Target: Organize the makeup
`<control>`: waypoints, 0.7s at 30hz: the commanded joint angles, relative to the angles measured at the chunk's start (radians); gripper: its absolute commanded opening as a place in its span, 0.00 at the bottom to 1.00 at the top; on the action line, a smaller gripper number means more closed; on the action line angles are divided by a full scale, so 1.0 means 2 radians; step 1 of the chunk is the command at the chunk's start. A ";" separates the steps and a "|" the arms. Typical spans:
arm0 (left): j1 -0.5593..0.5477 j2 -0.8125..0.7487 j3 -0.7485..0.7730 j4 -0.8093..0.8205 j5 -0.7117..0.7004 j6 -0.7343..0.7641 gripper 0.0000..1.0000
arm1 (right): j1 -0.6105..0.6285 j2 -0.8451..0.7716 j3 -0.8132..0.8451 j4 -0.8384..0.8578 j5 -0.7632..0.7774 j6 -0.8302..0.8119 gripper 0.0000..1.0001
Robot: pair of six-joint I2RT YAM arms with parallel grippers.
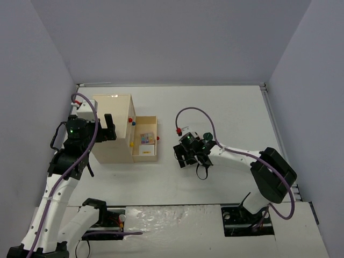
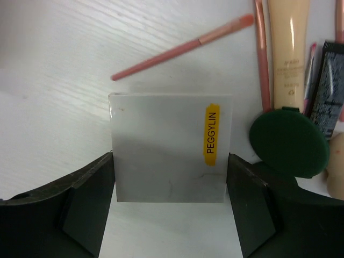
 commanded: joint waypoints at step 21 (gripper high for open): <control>0.004 0.001 0.015 0.029 0.004 0.002 0.97 | -0.010 0.207 0.409 -0.013 -0.314 -0.464 0.37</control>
